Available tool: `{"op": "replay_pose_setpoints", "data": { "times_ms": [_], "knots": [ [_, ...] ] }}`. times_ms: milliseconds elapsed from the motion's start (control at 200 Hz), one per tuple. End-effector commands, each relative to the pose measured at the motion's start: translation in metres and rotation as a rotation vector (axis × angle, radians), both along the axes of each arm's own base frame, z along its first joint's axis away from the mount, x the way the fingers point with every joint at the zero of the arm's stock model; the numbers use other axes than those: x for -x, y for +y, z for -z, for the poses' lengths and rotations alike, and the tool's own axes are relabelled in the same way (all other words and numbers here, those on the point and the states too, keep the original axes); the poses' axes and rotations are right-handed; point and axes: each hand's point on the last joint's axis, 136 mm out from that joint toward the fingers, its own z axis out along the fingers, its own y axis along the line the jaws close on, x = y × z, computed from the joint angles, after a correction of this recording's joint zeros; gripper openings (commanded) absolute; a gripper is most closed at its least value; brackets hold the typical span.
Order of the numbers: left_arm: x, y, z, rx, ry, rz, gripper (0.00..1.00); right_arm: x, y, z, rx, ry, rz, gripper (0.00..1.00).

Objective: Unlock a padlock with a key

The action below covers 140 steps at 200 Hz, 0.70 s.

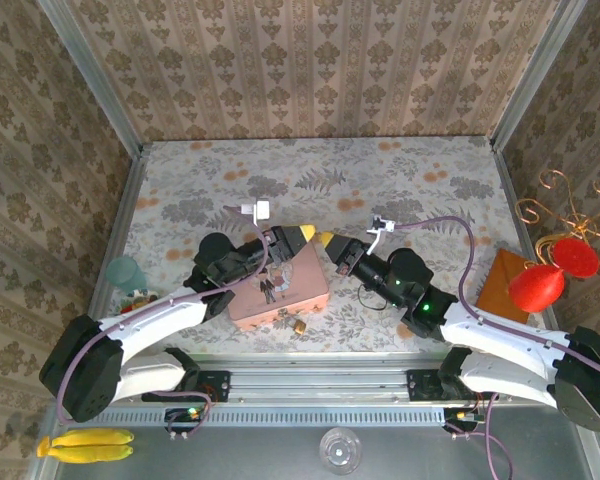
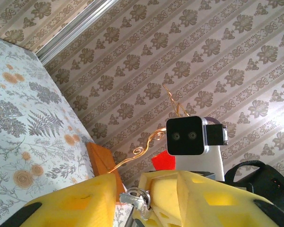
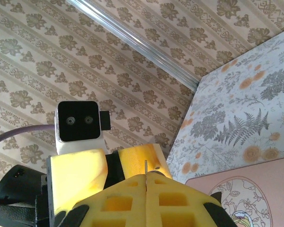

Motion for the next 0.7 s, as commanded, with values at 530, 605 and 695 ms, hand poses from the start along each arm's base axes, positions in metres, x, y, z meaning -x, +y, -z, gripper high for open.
{"op": "replay_pose_setpoints", "data": {
  "times_ms": [530,605,695],
  "knots": [
    [0.0109,-0.0070,-0.0134,0.030,-0.065,0.040,0.19,-0.0028,-0.0032,-0.0024,-0.039,-0.017,0.031,0.00],
    [0.0108,-0.0070,-0.0148,0.030,-0.068,0.039,0.13,-0.0028,-0.0030,-0.0012,-0.038,-0.015,0.031,0.00],
    [0.0097,-0.0059,-0.0152,0.033,-0.068,0.029,0.07,-0.0026,-0.0031,0.0008,-0.038,-0.009,0.032,0.00]
  ]
}}
